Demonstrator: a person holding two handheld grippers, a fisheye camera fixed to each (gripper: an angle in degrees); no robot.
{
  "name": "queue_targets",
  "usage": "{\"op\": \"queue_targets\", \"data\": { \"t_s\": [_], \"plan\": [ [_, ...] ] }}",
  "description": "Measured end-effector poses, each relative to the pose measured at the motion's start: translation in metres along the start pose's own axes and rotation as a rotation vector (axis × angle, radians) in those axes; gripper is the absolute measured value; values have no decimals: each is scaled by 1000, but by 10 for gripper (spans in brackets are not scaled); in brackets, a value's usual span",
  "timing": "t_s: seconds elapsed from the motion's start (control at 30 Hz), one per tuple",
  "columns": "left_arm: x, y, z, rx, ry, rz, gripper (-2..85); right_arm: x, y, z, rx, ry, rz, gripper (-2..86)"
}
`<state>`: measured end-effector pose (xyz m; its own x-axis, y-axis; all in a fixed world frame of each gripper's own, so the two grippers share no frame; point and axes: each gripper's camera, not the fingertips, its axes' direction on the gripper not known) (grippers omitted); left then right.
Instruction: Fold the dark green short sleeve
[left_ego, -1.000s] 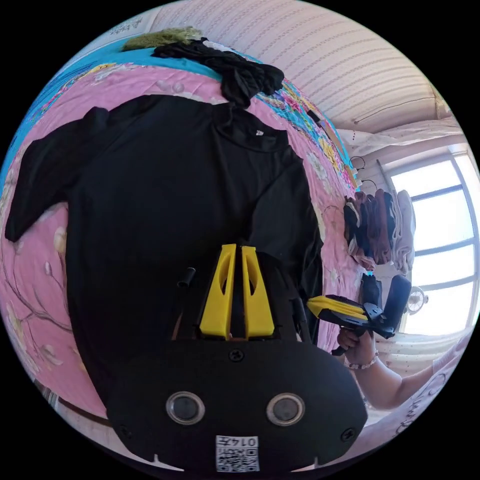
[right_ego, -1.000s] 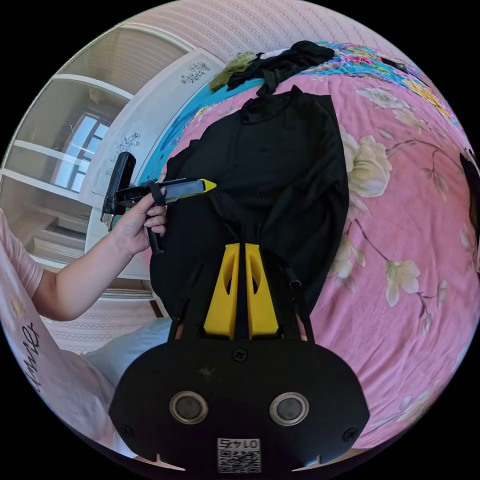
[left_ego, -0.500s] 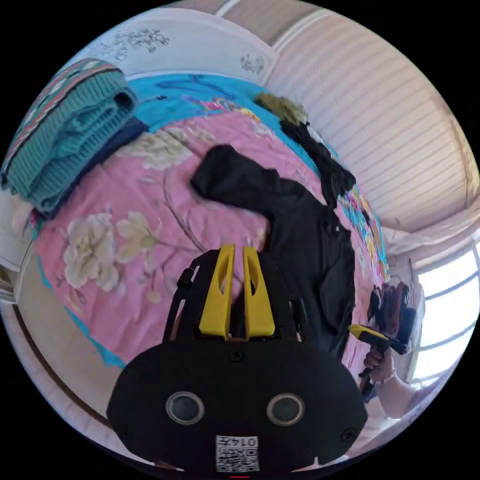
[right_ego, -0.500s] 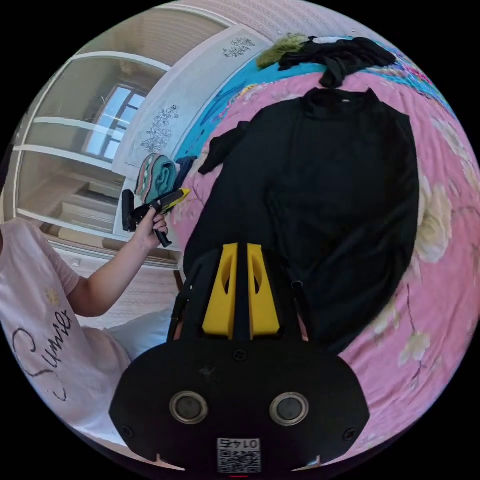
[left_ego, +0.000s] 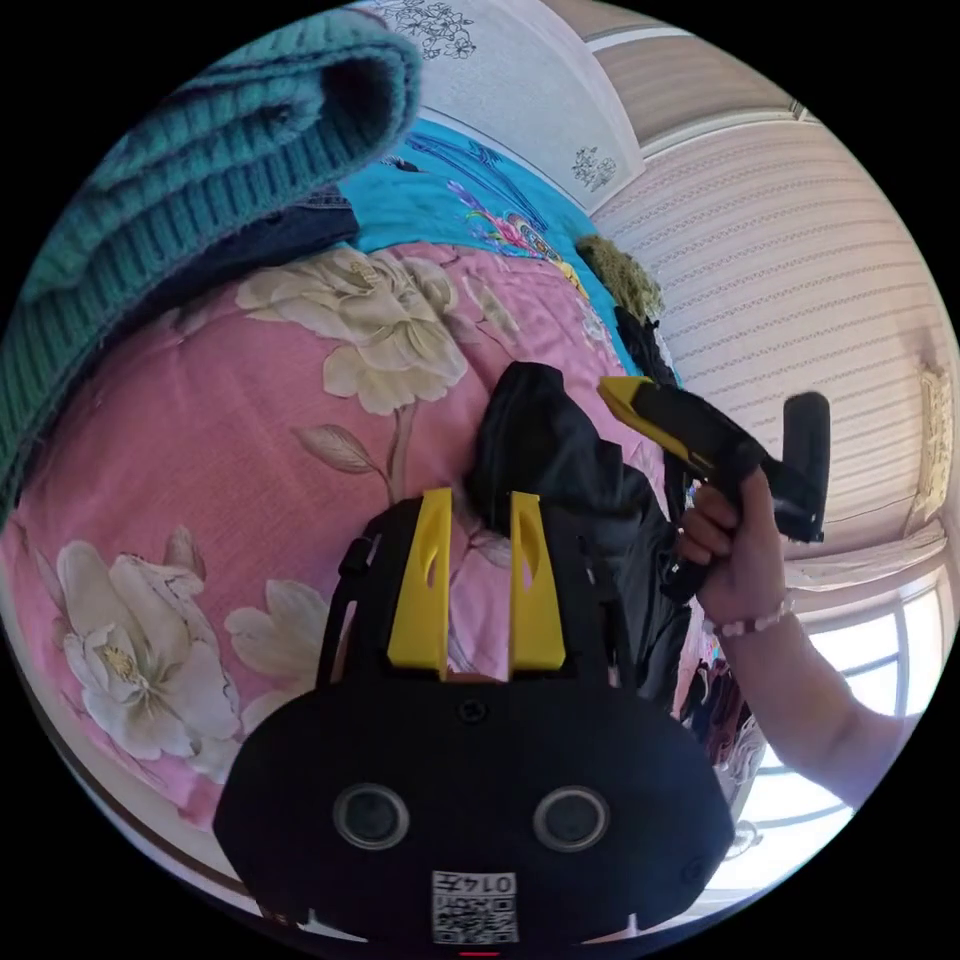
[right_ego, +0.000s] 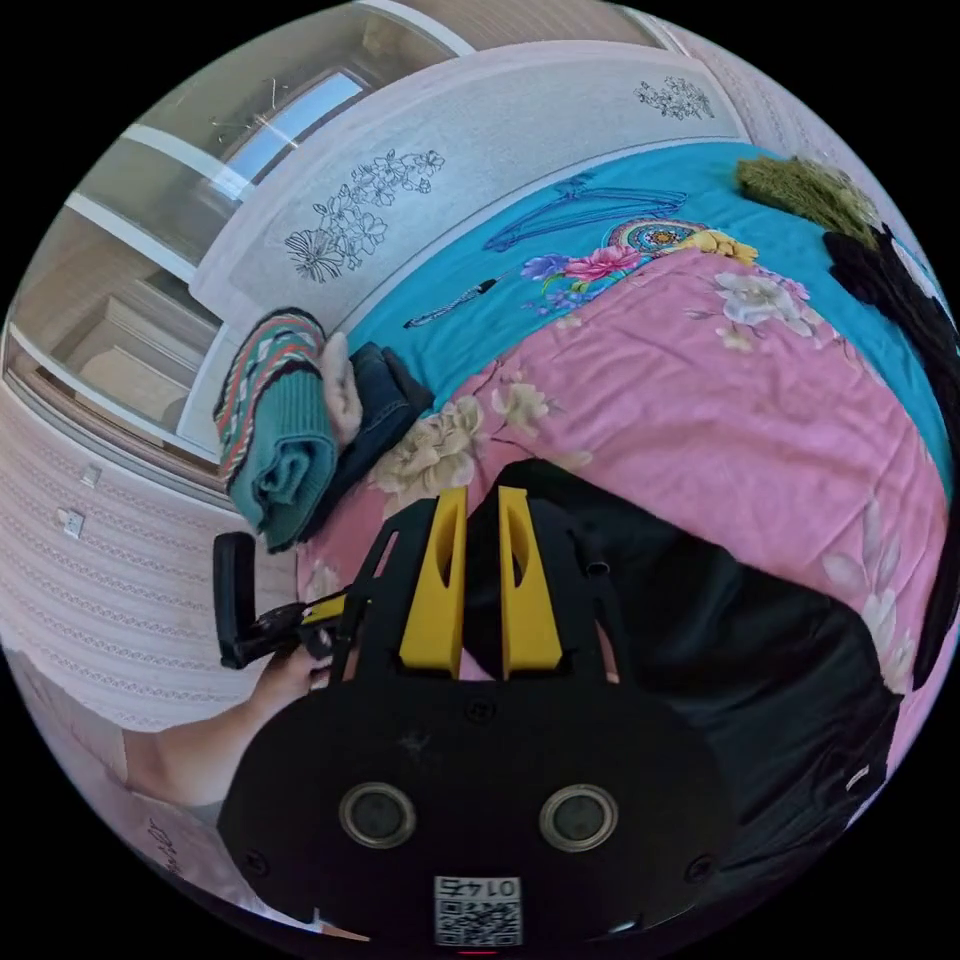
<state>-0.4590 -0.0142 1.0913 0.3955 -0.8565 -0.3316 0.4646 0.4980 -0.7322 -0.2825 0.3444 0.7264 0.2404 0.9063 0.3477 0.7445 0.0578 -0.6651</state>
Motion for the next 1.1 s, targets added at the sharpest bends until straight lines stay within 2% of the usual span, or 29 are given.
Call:
{"op": "queue_targets", "data": {
  "t_s": [0.13, 0.2, 0.23, 0.37, 0.57, 0.7, 0.8, 0.93, 1.1],
  "plan": [
    [-1, 4, -10, 14, -23, 26, 27, -6, -36, 40, -78, 141, -39, 71],
    [-3, 4, -18, 6, 6, 11, 16, 3, -49, 61, -233, 166, -31, 21],
    [-3, 4, -21, 3, 15, 6, 13, 6, -50, 60, -233, 159, -19, 15],
    [12, 14, -49, 26, 50, 35, -7, 28, -40, 21, -137, -24, 24, -5],
    [100, 61, -111, 142, 218, 345, -10, 64, 30, -97, 142, -185, 40, -8],
    [173, 121, -104, 68, 327, 569, -10, 102, 118, -168, 295, -183, 161, -7],
    [207, 172, -78, 22, 270, 655, -10, 126, 180, -194, 352, -150, 277, -5],
    [227, 216, -40, -105, 288, 693, -8, 146, 236, -199, 319, -97, 373, -3],
    [229, 258, -2, -245, 225, 698, 22, 166, 286, -196, 310, -66, 453, 1]
  ]
}}
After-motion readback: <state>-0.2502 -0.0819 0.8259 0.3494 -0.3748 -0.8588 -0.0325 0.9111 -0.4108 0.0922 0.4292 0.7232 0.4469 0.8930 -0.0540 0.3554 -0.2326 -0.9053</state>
